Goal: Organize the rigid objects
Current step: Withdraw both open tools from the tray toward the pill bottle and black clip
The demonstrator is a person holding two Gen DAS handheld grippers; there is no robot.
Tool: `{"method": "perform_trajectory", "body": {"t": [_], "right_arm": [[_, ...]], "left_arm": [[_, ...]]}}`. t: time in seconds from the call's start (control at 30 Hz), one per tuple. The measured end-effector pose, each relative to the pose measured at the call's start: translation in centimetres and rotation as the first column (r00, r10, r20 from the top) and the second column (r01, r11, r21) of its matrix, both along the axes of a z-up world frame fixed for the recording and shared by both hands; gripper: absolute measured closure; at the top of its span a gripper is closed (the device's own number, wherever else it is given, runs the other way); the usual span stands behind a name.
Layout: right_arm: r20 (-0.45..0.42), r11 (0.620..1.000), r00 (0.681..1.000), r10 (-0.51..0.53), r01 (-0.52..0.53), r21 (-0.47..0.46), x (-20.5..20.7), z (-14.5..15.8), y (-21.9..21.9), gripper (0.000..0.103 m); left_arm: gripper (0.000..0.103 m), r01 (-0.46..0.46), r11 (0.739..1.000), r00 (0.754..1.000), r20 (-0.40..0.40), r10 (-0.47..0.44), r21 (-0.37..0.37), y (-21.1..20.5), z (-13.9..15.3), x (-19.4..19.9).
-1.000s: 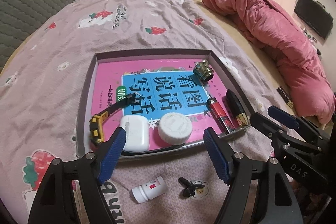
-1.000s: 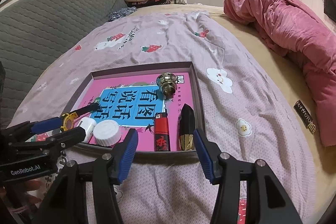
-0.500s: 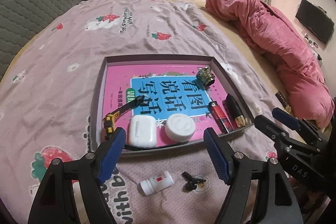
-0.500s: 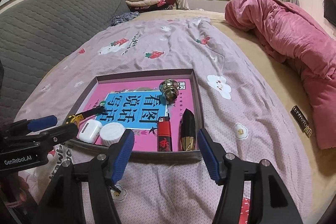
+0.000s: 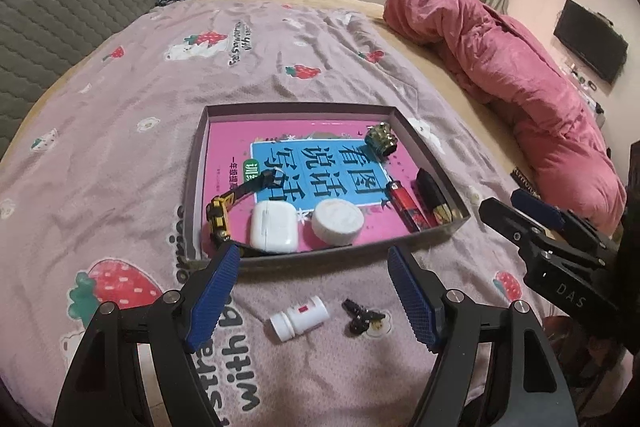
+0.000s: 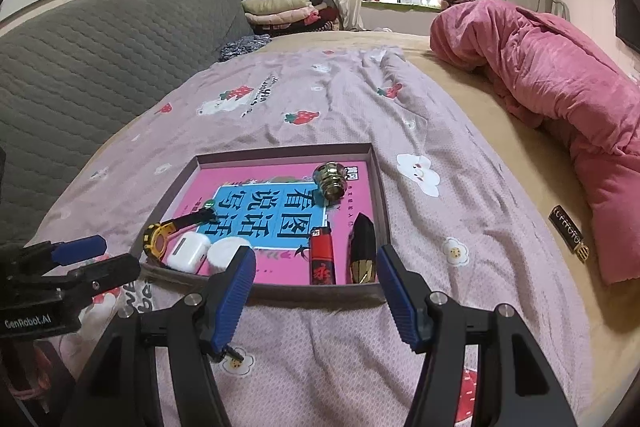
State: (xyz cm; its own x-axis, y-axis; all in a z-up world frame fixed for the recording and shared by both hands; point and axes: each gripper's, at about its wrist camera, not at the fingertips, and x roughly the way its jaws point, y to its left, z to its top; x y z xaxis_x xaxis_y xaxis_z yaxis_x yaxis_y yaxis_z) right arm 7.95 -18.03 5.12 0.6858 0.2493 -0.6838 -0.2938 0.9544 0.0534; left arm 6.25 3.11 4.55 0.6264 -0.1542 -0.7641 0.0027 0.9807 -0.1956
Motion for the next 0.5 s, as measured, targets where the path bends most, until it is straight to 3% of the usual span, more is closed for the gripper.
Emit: {"method": "perform_trajectory", "body": {"t": [0.5], "right_arm": [[-0.018,0.999,0.999,0.046,-0.047,-0.022,-1.5,-0.6,0.9,0.041]], "left_arm": [[0.025,-0.019,0.999,0.999,-0.024,0.021,0.045,0.1,-0.5,-1.3]]}}
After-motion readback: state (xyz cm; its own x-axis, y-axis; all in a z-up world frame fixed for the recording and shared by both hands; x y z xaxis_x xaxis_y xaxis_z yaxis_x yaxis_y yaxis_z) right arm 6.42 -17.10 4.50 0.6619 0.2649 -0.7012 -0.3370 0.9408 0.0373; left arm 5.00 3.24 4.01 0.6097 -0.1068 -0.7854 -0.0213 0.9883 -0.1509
